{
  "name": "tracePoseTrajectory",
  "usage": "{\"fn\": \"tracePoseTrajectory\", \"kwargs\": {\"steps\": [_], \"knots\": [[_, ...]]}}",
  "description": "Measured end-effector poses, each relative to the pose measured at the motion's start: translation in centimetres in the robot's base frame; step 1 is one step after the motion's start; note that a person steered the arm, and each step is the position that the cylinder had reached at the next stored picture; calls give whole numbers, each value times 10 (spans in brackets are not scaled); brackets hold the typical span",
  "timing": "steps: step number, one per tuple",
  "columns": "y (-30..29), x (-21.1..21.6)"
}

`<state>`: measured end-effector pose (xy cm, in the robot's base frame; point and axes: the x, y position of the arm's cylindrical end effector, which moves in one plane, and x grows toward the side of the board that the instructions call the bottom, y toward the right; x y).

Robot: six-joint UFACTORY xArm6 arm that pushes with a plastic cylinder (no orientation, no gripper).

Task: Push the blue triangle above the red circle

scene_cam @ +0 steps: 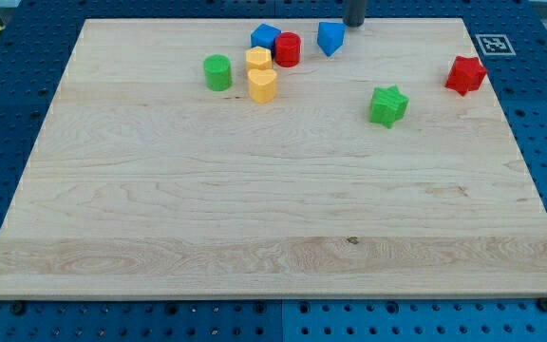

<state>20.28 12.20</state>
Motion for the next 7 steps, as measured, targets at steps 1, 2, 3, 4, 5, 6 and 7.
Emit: {"fn": "tracePoseTrajectory", "kwargs": {"steps": [1, 2, 3, 4, 5, 6, 7], "knots": [[0, 11], [-3, 35], [-9, 52], [-16, 61], [-21, 66], [15, 74], [44, 55]]}}
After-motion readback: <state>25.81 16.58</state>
